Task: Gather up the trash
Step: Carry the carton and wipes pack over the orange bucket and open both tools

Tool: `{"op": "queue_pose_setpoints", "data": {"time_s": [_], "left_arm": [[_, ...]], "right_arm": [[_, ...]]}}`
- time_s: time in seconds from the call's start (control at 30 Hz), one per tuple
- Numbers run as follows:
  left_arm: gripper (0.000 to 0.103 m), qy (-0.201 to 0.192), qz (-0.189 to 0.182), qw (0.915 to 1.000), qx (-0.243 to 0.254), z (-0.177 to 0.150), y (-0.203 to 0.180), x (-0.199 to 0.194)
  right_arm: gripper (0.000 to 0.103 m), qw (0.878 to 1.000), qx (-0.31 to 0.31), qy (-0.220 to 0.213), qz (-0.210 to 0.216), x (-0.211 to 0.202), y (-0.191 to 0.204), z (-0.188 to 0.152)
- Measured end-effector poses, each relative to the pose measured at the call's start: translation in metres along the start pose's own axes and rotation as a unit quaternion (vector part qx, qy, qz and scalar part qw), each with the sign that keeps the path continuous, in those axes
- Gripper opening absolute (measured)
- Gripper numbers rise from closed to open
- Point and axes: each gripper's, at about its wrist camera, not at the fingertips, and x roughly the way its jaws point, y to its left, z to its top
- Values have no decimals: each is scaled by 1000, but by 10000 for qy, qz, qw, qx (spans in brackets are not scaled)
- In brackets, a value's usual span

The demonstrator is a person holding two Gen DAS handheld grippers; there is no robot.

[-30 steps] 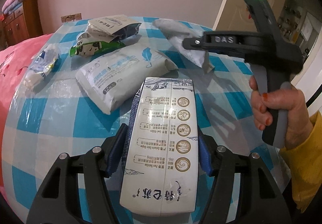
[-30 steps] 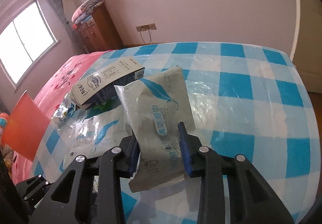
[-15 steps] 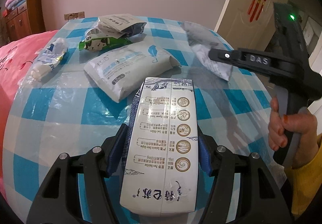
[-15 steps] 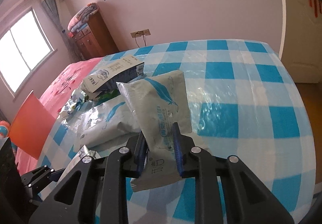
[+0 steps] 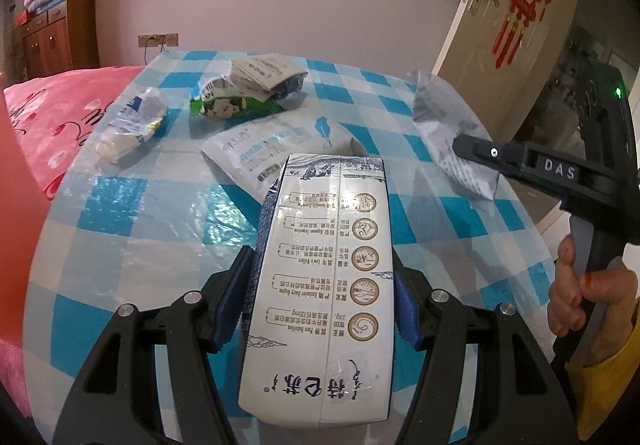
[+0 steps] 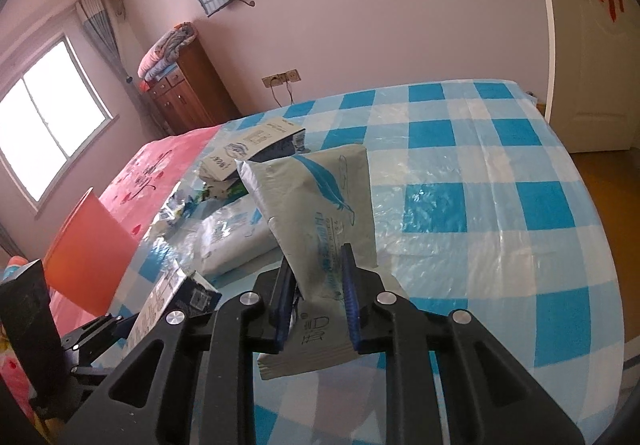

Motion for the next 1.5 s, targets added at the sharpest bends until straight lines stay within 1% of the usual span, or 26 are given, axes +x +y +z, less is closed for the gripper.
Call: {"op": "queue_pose_setpoints", "data": {"time_s": [0.23, 0.5, 0.63, 0.83, 1.03, 1.2, 1.3, 1.4, 1.5], "left_arm": [[64, -319, -13, 9994, -100, 2, 9, -30], [64, -767, 80, 9969, -178, 11, 23, -69], [64, -994, 161, 9946, -244, 15, 31, -89], [64, -1335, 465, 9891, -412, 20, 53, -122], [64, -1759, 996, 9767, -716, 24, 92, -165], [64, -2014, 1517, 9619, -1055, 25, 131, -195], [64, -2056, 1771, 9541, -1269, 25, 155, -203], [64, -2013, 1954, 9486, -1463, 26, 175, -203], [64, -1937, 2101, 9440, -1650, 25, 194, -201]], "right_arm": [[23, 9998, -31, -20, 217, -13, 20, -2], [23, 9980, -66, -81, 628, -24, 50, 6], [23, 9964, -210, -99, 817, -28, 72, 12], [23, 9899, -404, 14, 1362, -25, 114, 21], [23, 9777, -650, 178, 1988, -15, 171, 35], [23, 9648, -959, 317, 2428, -2, 229, 45], [23, 9559, -1083, 425, 2698, 9, 262, 50], [23, 9485, -1232, 510, 2874, 23, 295, 54], [23, 9410, -1235, 643, 3084, 37, 318, 57]]}}
